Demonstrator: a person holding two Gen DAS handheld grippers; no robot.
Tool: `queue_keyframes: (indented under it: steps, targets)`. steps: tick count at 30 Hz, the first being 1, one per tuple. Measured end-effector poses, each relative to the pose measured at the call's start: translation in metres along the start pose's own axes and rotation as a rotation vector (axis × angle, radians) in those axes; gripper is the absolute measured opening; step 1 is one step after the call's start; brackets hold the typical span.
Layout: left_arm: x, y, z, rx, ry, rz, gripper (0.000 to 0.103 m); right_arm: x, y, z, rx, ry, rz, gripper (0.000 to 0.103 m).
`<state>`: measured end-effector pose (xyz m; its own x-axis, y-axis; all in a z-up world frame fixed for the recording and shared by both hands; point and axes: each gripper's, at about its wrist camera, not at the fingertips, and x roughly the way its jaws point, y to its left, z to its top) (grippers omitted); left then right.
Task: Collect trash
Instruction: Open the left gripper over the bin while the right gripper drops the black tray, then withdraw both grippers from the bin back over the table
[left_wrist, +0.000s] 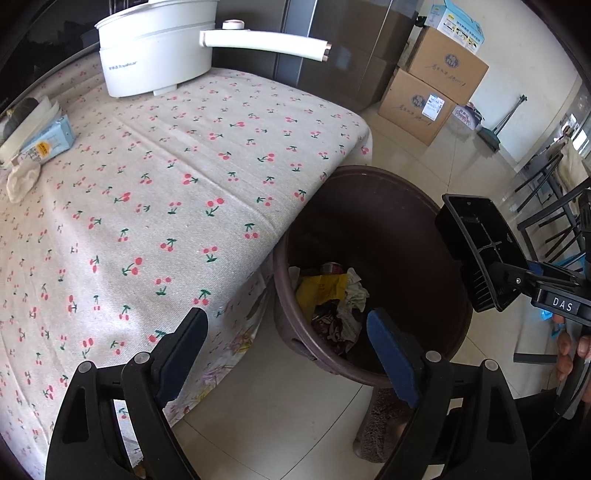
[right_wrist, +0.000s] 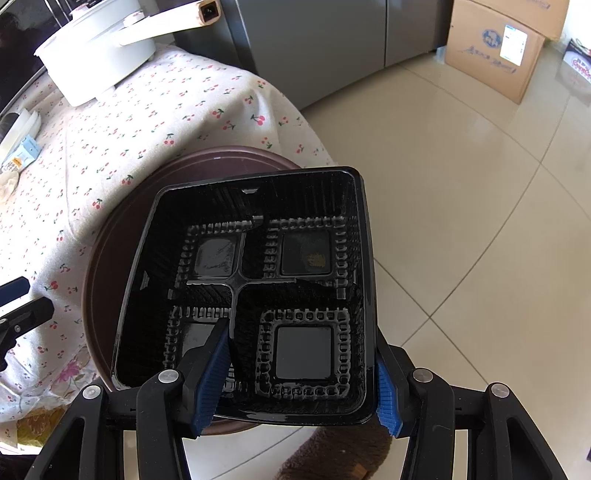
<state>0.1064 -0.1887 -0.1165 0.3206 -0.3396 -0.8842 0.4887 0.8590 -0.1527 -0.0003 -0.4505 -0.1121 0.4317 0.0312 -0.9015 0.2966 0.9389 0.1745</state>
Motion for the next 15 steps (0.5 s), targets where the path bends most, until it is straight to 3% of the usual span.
queue_keyframes:
  steps: [7,9,10,11,15]
  targets:
    - [-0.017,0.025,-0.012,-0.026,-0.005,0.038,0.09,0.003,0.02,0.005,-0.024,-0.002,0.014,0.061]
    - [-0.022,0.035,-0.015,-0.039,-0.008,0.047,0.09,0.006,0.027,0.007,-0.026,0.009,0.002,0.067]
    - [-0.025,0.039,-0.016,-0.045,-0.01,0.052,0.09,0.007,0.029,0.007,-0.023,0.015,0.004,0.079]
    - [-0.027,0.042,-0.018,-0.051,-0.012,0.055,0.09,0.007,0.032,0.008,-0.022,0.014,0.009,0.082]
    - [-0.036,0.056,-0.021,-0.07,-0.02,0.07,0.091,0.008,0.043,0.008,-0.041,0.02,0.018,0.082]
